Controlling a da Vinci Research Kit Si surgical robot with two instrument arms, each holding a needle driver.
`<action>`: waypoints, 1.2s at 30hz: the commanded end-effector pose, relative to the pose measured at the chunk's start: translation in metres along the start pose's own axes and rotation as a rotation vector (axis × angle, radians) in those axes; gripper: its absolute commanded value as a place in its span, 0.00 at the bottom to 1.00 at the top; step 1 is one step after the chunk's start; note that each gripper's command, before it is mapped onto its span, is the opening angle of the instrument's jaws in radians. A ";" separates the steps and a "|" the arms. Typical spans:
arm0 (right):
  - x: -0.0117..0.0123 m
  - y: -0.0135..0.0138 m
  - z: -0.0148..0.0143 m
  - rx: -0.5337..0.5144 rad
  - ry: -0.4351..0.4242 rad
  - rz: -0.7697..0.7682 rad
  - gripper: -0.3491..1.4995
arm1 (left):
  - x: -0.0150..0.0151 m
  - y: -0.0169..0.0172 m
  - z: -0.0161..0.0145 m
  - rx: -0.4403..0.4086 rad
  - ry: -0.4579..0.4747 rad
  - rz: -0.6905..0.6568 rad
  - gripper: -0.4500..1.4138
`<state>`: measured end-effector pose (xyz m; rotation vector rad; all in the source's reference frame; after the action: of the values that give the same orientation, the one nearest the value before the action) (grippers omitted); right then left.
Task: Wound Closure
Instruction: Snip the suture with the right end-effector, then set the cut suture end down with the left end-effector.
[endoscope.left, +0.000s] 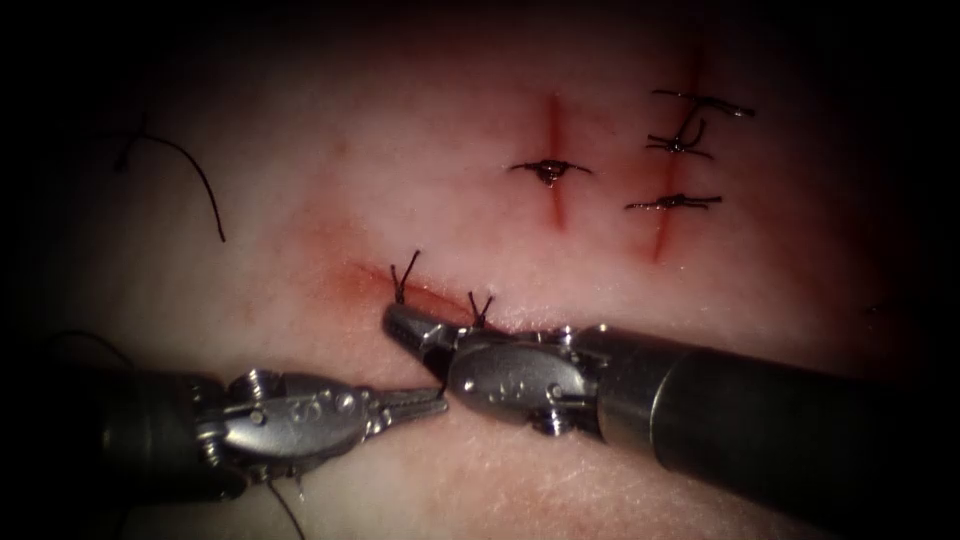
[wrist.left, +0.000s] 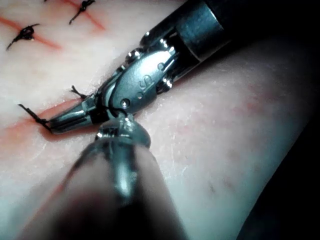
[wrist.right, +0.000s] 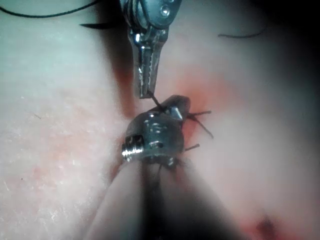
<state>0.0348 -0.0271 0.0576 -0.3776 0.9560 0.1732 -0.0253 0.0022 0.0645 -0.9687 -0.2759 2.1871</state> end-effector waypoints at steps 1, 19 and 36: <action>0.0005 -0.0002 0.0008 0.005 0.002 0.009 0.00 | -0.0003 0.0002 0.0005 -0.002 -0.001 -0.001 0.00; -0.0007 0.0035 -0.0153 -0.036 0.103 0.111 0.99 | 0.0042 -0.0126 -0.0037 0.045 0.092 0.108 0.00; -0.0018 0.0038 -0.0172 -0.057 0.077 0.279 0.99 | -0.0014 -0.0303 0.0099 0.155 -0.178 0.106 0.00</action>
<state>0.0186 -0.0305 0.0488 -0.3030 1.0781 0.4434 -0.0152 0.0237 0.0860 -0.7198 -0.1536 2.3645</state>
